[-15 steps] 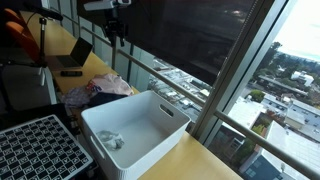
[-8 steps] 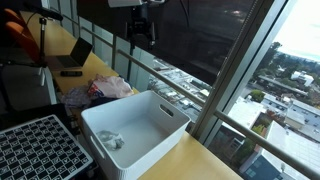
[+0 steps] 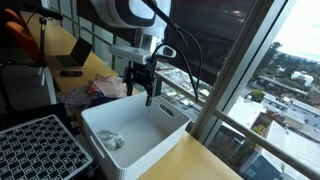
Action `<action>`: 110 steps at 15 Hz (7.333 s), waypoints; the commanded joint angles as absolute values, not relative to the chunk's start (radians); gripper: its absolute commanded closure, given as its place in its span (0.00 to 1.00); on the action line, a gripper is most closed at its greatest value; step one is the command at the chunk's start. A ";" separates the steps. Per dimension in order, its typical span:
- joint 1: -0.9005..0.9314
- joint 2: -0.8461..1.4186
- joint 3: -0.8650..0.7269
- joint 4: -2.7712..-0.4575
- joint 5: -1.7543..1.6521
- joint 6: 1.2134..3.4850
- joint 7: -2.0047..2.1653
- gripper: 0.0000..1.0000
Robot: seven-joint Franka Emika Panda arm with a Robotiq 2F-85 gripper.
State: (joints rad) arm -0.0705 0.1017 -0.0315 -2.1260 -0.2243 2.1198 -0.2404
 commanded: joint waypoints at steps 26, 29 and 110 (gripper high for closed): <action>-0.213 0.495 0.063 -2.191 0.096 2.492 -0.550 0.00; -0.205 0.520 0.058 -2.174 0.079 2.484 -0.538 0.28; 0.223 0.529 0.201 -1.951 -0.135 2.334 -0.136 0.56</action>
State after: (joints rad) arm 0.2211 0.5894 0.1947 -1.9430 -0.1512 2.3726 -0.1301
